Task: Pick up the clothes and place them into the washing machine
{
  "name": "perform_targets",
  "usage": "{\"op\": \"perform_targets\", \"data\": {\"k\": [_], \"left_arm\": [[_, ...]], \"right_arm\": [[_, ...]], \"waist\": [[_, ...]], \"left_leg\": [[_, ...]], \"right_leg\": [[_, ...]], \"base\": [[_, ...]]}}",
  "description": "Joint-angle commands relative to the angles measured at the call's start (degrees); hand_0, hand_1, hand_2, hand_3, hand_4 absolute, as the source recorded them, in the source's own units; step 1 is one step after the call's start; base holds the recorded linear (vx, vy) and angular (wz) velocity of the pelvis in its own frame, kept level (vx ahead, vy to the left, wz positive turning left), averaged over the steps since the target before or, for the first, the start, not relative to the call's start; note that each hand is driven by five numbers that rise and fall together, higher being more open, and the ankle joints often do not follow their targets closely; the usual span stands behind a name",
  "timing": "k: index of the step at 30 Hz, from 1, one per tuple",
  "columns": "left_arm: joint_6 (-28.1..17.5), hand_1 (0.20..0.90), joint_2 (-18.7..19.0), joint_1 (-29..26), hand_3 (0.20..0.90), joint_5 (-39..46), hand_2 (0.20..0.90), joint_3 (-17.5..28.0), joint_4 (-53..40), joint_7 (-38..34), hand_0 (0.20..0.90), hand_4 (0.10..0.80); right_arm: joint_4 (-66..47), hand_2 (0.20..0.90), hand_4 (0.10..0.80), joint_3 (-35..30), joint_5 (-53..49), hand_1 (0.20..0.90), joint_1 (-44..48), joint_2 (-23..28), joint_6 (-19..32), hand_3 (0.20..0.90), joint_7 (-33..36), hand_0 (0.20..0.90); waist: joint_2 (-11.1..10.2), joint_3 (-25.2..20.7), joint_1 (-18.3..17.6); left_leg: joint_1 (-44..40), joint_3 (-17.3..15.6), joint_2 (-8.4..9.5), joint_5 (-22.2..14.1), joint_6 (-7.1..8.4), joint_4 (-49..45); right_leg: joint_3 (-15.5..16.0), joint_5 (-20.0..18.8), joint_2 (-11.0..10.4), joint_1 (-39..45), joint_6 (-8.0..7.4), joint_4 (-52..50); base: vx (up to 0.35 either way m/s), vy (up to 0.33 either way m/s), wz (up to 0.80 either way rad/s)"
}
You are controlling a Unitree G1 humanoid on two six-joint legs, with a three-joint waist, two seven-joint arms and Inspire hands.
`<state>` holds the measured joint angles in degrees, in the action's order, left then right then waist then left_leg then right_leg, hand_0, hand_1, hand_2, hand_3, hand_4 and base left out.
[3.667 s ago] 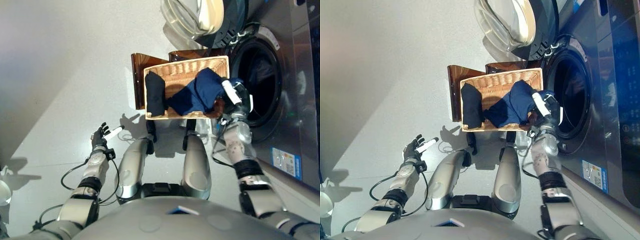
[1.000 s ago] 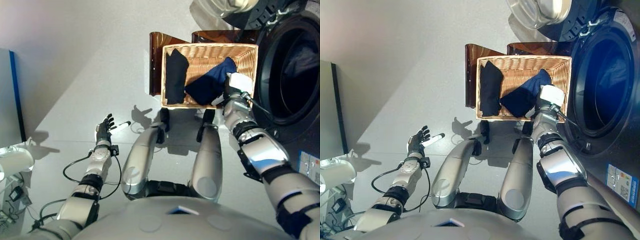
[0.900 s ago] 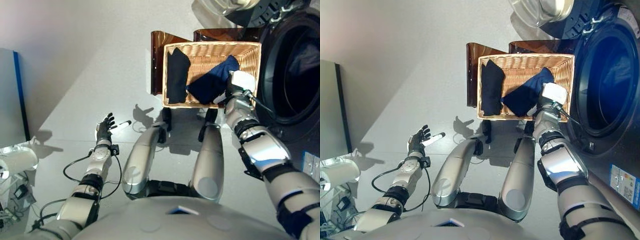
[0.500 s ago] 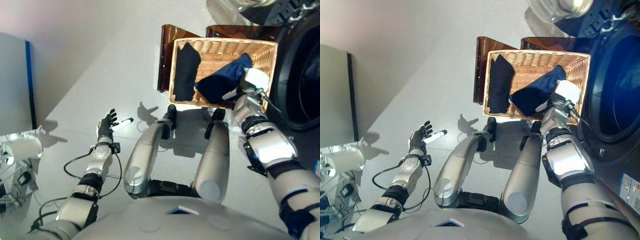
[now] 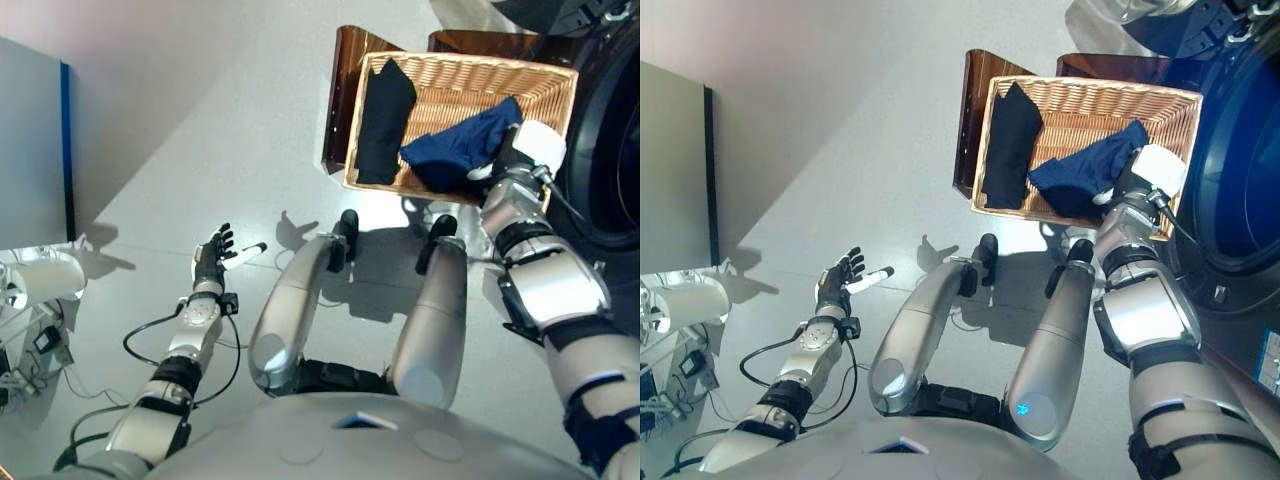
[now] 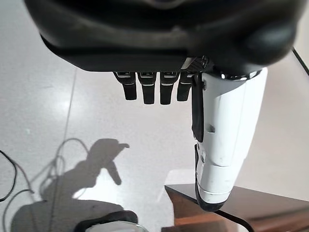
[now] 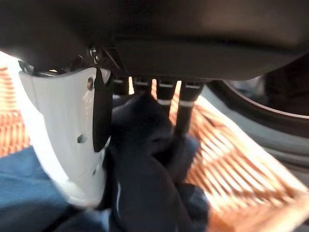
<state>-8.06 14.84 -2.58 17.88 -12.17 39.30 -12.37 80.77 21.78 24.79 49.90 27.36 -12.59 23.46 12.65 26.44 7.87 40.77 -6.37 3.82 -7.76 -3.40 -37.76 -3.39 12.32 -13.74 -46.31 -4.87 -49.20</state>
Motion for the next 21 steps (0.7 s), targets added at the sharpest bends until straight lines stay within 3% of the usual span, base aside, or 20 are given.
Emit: {"op": "perform_targets", "data": {"k": [1, 5, 6, 7, 9, 12, 16, 17, 18, 21], "left_arm": [[-2.4, 0.9, 3.8, 2.0, 0.9, -0.1, 0.9, 0.7, -0.1, -0.7, 0.9, 0.8], [-2.3, 0.9, 3.8, 2.1, 0.9, -0.2, 0.9, 0.9, -0.2, -0.4, 0.9, 0.8], [-2.2, 0.9, 3.8, 2.1, 0.9, -0.4, 0.9, 1.2, -0.3, -0.2, 0.9, 0.8], [-2.2, 0.9, 3.8, 2.1, 0.9, -0.4, 0.9, 1.2, -0.3, -0.2, 0.9, 0.8], [-1.8, 0.9, 3.7, 2.6, 0.9, -0.4, 0.9, 2.9, 0.9, 0.1, 0.9, 0.8], [-1.8, 0.9, 3.6, 3.3, 0.9, 0.4, 0.9, 4.3, 1.4, -0.1, 0.9, 0.8], [-1.3, 0.9, 2.6, 2.4, 0.9, -0.1, 0.9, 6.0, 5.5, -0.7, 0.9, 0.8], [-1.1, 0.9, 2.3, 2.2, 0.9, -0.2, 0.9, 6.5, 6.5, -1.1, 0.9, 0.8], [-1.0, 0.9, 2.1, 2.0, 0.9, -0.4, 0.9, 6.7, 7.0, -1.2, 0.9, 0.8], [-0.7, 0.9, 1.5, 1.6, 0.9, -1.1, 0.9, 7.3, 8.7, -1.4, 0.9, 0.8]], "right_arm": [[1.0, 0.2, 0.3, 1.1, 0.2, 0.2, -2.2, 0.0, 0.8, 0.2, -1.3, 0.2], [0.8, 0.2, 0.3, 0.0, -0.8, 0.2, -3.0, 0.3, 0.9, 0.2, -1.0, 0.2], [-0.4, 0.2, 0.3, -3.4, -7.1, 0.2, -3.3, 0.2, 2.9, 0.2, -0.4, 0.2], [-0.4, 0.2, 0.3, -3.5, -7.2, 0.2, -3.4, 0.1, 2.9, 0.2, -0.3, 0.2], [-3.7, 0.2, 0.3, -11.4, -21.1, 0.2, -5.8, 0.5, 7.4, 0.2, 0.8, 0.2], [-7.8, 0.2, 0.3, -14.5, -28.5, 0.2, -7.5, -0.1, 10.7, 0.2, 1.7, 0.2], [-15.3, 0.2, 0.3, -14.6, -29.9, 0.2, -10.8, -0.8, 13.1, 0.2, 2.9, 0.2], [-18.6, 0.2, 0.3, -14.9, -30.6, 0.2, -11.8, -0.9, 13.8, 0.2, 3.3, 0.2], [-19.9, 0.2, 0.3, -15.1, -30.9, 0.2, -12.6, -0.8, 14.2, 0.2, 3.5, 0.2], [-22.9, 0.2, 0.3, -16.1, -31.6, 0.2, -14.3, -1.2, 14.9, 0.2, 3.7, 0.2]], "waist": [[1.3, -3.6, 1.2], [1.0, -4.2, 1.1], [0.9, -4.4, 0.8], [0.9, -4.4, 0.9], [0.2, -4.9, 0.2], [-0.8, -5.4, -0.4], [-2.8, -5.8, -2.1], [-3.1, -5.7, -2.4], [-3.5, -5.7, -2.7], [-4.0, -5.6, -3.3]], "left_leg": [[1.6, -2.0, 0.51, 3.5, 2.57, 5.4], [1.2, -1.9, 0.59, 3.6, 2.5, 6.0], [0.8, -2.0, 0.58, 3.6, 2.5, 6.5], [0.7, -2.0, 0.58, 3.6, 2.51, 6.6], [-1.0, -2.0, 0.54, 3.7, 2.51, 7.9], [-3.0, -2.0, 0.39, 3.9, 2.51, 9.7], [-6.7, -1.6, -0.08, 4.5, 2.78, 13.2], [-7.3, -1.9, -0.41, 6.5, 2.51, 14.9], [-8.5, -1.4, -0.13, 5.1, 2.98, 15.2], [-10.7, -1.2, -0.28, 7.6, 2.98, 18.3]], "right_leg": [[-0.5, -4.9, -1.5, 0.9, 0.67, 5.2], [-0.6, -5.0, -1.6, 1.3, 0.62, 5.6], [-0.4, -5.2, -1.5, 1.7, 0.53, 6.1], [-0.4, -5.2, -1.5, 1.8, 0.53, 6.2], [-0.3, -5.5, -1.3, 3.4, 0.2, 7.5], [0.1, -5.8, -0.9, 5.5, -0.01, 9.4], [0.6, -6.7, -0.2, 9.1, -0.27, 13.3], [1.0, -9.0, 0.1, 9.8, -0.06, 15.5], [0.9, -7.7, 0.1, 11.1, -0.45, 15.9], [2.0, -10.5, 0.5, 13.9, -0.39, 20.5]], "base": [[0.0, 0.0, 0.0], [0.018, 0.014, -0.13], [0.0, 0.0, 0.0], [0.042, 0.01, 0.0], [0.077, 0.02, -0.03], [0.051, 0.007, -0.12], [0.041, -0.004, -0.09], [0.075, -0.029, -0.12], [-0.04, -0.018, -0.13], [0.01, -0.026, -0.2]]}}
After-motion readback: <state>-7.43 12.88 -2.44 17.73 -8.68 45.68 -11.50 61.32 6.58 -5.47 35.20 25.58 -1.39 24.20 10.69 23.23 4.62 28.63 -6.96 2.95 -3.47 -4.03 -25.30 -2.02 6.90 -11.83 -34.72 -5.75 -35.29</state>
